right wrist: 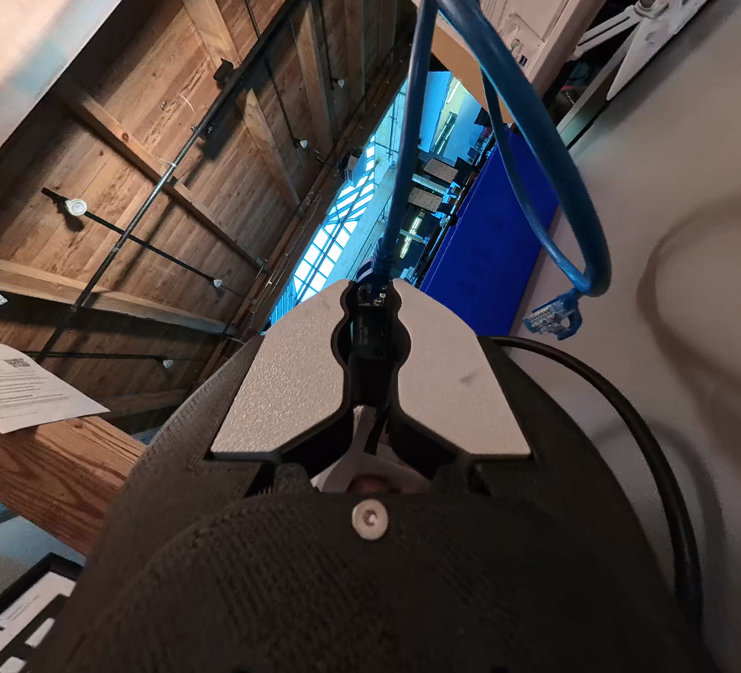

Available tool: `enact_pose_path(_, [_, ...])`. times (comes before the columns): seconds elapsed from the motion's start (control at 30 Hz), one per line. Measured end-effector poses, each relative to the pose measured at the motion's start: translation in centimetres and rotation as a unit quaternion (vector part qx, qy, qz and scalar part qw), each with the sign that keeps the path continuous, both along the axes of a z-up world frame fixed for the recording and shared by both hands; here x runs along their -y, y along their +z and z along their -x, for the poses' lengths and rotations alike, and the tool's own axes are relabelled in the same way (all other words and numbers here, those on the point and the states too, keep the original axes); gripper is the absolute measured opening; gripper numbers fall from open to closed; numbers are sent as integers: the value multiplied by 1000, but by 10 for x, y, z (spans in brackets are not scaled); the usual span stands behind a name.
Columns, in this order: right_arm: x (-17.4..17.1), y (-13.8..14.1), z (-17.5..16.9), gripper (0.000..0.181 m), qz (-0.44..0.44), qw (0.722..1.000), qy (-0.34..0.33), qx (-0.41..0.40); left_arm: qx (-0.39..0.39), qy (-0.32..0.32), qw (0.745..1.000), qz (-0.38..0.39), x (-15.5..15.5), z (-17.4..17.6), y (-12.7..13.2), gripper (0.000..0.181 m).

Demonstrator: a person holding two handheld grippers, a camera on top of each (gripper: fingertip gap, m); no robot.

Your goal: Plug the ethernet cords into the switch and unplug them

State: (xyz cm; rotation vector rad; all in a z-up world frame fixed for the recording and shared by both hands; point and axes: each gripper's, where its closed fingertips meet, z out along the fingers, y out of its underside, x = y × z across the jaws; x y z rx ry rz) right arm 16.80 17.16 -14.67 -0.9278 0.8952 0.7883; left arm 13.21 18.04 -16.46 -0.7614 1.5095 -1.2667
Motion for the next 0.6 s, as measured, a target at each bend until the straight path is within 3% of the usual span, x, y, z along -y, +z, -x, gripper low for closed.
enact_pose_path(0.6, [0,-3,-3,14,-20,999,-5,-48,-6,4,1000,3,-2,-2,-3,56])
